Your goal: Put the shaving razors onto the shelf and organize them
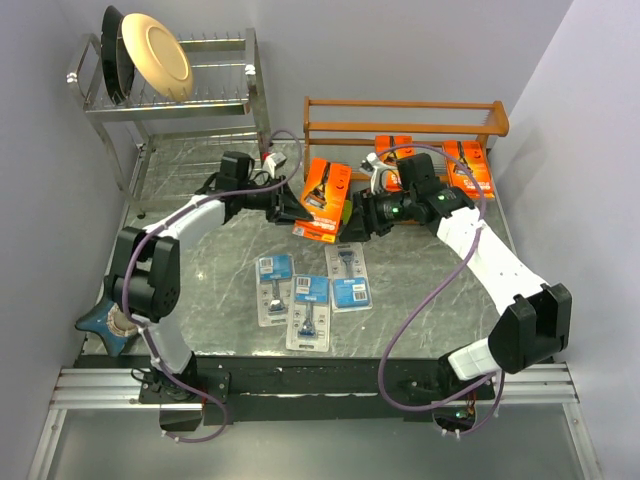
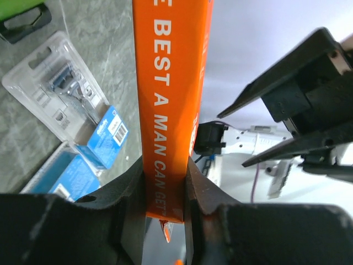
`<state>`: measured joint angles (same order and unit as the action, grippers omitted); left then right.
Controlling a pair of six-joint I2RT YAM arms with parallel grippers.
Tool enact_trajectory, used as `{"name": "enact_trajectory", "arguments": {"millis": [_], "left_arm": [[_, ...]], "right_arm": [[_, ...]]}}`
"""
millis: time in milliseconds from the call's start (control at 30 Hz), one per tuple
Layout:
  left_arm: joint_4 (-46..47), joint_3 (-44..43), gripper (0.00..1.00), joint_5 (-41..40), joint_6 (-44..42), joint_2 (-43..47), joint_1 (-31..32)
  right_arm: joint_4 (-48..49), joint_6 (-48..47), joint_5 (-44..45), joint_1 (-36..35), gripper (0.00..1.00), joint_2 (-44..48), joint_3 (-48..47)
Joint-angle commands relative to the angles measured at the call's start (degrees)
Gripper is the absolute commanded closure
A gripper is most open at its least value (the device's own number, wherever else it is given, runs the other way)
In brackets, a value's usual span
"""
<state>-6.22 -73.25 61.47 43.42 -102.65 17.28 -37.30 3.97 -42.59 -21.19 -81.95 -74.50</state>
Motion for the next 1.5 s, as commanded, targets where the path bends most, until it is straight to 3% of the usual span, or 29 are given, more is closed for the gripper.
{"name": "enact_trajectory", "arguments": {"millis": [0, 167, 533, 733, 833, 933, 1067, 1467], "left_arm": [[5.78, -1.72, 0.84, -1.97, 6.50, -0.53, -0.14], [14.99, -0.66, 0.82, -2.67, 16.67, -3.07, -0.32], [16.15, -2.95, 0.78, -3.37, 20.21, -7.39, 0.74], [16.76, -2.77, 0.77, -3.81, 23.11, -7.91, 0.74], [16.85, -3.30, 0.72, -4.43, 24.86, -8.44, 0.74], [17.29, -3.82, 0.66, -4.87, 26.10, -8.88, 0.74], [16.94, -4.53, 0.59, -5.22, 26.63, -9.41, 0.74], [17.03, -4.88, 0.54, -5.40, 27.51, -9.06, 0.74]], "right_arm": [[1.09, -1.94, 0.58, 0.97, 0.34, 3.55, 1.37], [1.62, -2.82, 1.72, 1.15, 0.36, 4.43, 2.69], [3.63, -3.00, 1.81, 1.24, 0.38, 3.38, 1.90], [4.43, -3.62, 2.94, 0.98, 0.48, 0.83, -0.20], [4.17, -6.16, 3.30, 0.54, 0.62, -0.92, -1.70], [3.46, -7.39, 3.91, -0.43, 0.69, -3.12, -3.46], [4.07, -7.40, 5.93, -2.88, 0.73, -6.19, -6.00], [4.95, -6.78, 15.42, -6.58, 0.78, -13.41, -12.95]]}}
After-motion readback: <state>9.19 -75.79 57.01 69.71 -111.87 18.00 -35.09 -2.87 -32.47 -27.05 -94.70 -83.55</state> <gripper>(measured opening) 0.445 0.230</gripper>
